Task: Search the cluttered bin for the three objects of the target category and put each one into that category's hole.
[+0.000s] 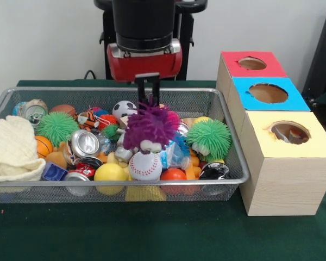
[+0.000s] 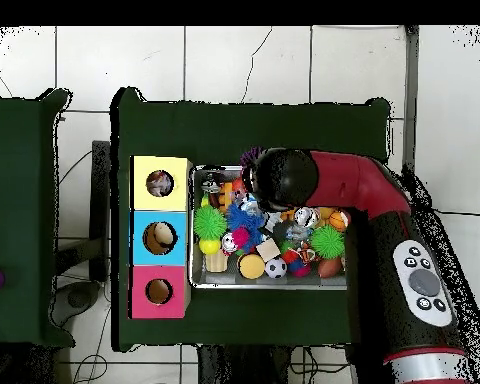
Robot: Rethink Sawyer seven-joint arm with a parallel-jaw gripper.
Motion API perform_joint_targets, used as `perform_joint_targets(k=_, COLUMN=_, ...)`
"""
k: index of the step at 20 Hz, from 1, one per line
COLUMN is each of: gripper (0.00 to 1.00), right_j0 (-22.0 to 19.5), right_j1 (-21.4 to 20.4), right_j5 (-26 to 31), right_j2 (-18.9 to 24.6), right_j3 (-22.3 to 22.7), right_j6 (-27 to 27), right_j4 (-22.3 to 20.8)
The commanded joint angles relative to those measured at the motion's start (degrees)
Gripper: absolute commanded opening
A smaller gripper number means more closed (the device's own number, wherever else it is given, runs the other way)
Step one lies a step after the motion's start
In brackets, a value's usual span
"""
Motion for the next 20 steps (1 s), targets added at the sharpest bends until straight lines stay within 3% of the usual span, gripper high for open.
perform_joint_targets(k=1, gripper=0.0, right_j0=-1.7, right_j1=-0.7, right_j5=2.3, right_j2=2.9, right_j3=1.7, right_j6=-3.2, right_j4=-0.3)
perform_joint_targets(k=12, gripper=0.0, right_j0=-1.6, right_j1=-0.4, right_j5=-3.1, right_j2=2.8, right_j3=6.8, right_j6=-1.9, right_j4=-2.2)
perform_joint_targets(k=19, gripper=0.0, right_j0=-0.5, right_j1=-0.6, right_j5=-4.4, right_j2=2.4, right_j3=7.7, right_j6=-1.0, right_j4=-3.1)
perform_joint_targets(k=20, gripper=1.0, right_j0=-0.8, right_j1=-0.7, right_j5=-5.1, right_j2=2.9, right_j3=8.3, right_j6=-1.1, right_j4=-2.7)
